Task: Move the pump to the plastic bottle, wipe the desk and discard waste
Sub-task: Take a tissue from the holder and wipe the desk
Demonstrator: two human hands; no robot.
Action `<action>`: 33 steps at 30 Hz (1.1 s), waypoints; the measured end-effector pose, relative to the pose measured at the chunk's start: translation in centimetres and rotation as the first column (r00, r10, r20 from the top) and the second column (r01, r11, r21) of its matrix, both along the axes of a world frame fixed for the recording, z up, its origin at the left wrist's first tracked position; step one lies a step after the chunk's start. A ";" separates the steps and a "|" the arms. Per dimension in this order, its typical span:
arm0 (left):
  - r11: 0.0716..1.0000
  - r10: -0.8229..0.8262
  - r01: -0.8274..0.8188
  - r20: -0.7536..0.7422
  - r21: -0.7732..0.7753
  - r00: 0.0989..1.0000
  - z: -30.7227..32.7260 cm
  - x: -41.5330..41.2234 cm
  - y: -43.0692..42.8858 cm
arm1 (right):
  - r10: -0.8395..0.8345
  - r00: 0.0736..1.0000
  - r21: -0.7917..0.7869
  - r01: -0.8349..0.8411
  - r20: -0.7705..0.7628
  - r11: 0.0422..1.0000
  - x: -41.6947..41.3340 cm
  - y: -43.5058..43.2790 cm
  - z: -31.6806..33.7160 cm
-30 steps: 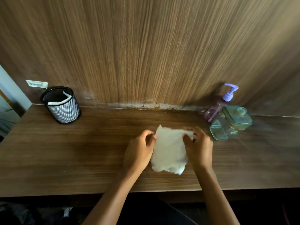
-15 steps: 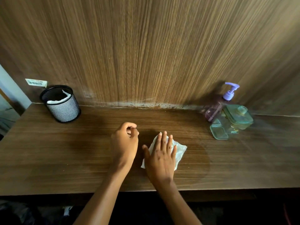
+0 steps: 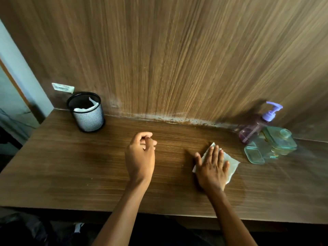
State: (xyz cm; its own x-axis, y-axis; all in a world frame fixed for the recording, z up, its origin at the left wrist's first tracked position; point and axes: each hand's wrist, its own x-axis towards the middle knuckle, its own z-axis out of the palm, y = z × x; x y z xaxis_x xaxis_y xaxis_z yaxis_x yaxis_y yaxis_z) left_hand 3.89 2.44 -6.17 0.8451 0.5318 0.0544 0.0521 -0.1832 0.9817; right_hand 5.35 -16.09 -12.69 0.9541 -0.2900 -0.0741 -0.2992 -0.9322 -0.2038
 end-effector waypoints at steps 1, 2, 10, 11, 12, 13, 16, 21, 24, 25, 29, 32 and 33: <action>1.000 0.005 -0.005 0.006 -0.007 1.000 -0.1 0.0 0.3 | 0.003 1.000 -0.002 -0.003 -0.003 1.000 1.1 0.2 0.1; 1.000 0.014 -0.014 0.011 -0.018 1.000 -0.2 0.1 0.6 | 0.019 1.000 0.001 -0.019 -0.010 1.000 2.1 0.7 0.1; 0.992 0.106 -0.104 0.038 -0.065 0.994 -0.1 0.6 1.7 | 0.371 0.925 0.037 -0.370 -0.075 0.928 6.3 7.6 0.7; 0.993 0.105 -0.101 0.045 -0.068 0.994 -0.1 0.6 1.6 | 0.424 0.902 0.042 -0.422 -0.075 0.906 6.1 8.7 0.7; 0.993 0.099 -0.096 0.048 -0.069 0.994 -0.2 0.7 1.5 | 0.479 0.875 0.037 -0.478 -0.074 0.878 5.8 9.7 0.7; 0.993 0.093 -0.089 0.049 -0.075 0.994 -0.2 0.7 1.3 | 0.537 0.841 0.017 -0.537 -0.072 0.843 5.1 10.5 0.7; 0.990 0.102 -0.092 0.089 -0.107 0.991 -0.4 0.9 1.1 | 0.727 0.681 -0.034 -0.732 -0.087 0.681 2.1 10.9 1.0; 0.980 0.140 -0.122 0.108 -0.156 0.984 -0.6 0.7 1.7 | 0.776 0.628 -0.130 -0.775 -0.052 0.618 -2.2 5.6 0.0; 0.961 0.183 -0.159 0.086 -0.227 0.979 -0.6 0.8 2.5 | 0.726 0.688 -0.095 -0.724 -0.017 0.684 -2.3 1.5 0.0; 0.953 0.200 -0.174 0.083 -0.247 0.976 -0.6 0.7 2.8 | 0.703 0.710 -0.062 -0.704 -0.030 0.708 -1.9 0.7 0.2; 0.937 0.250 -0.218 0.089 -0.272 0.964 -0.8 0.8 3.8 | 0.571 0.820 -0.034 -0.572 -0.046 0.819 0.6 1.4 0.5; 0.922 0.285 -0.247 0.089 -0.299 0.954 -0.9 1.2 4.4 | 0.502 0.865 -0.009 -0.502 -0.021 0.865 2.9 4.2 0.3; 0.916 0.297 -0.257 0.090 -0.307 0.951 -0.9 1.3 4.5 | 0.496 0.867 -0.019 -0.497 -0.040 0.868 3.7 5.2 0.4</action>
State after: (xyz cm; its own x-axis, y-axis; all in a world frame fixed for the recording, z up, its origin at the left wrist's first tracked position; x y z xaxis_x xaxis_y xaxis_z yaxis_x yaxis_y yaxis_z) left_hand 5.22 6.95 -7.06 0.6572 0.7529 -0.0353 -0.0739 0.1109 0.9911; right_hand 9.03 -10.86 -12.32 0.9699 0.2189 -0.1065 0.1986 -0.9645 -0.1741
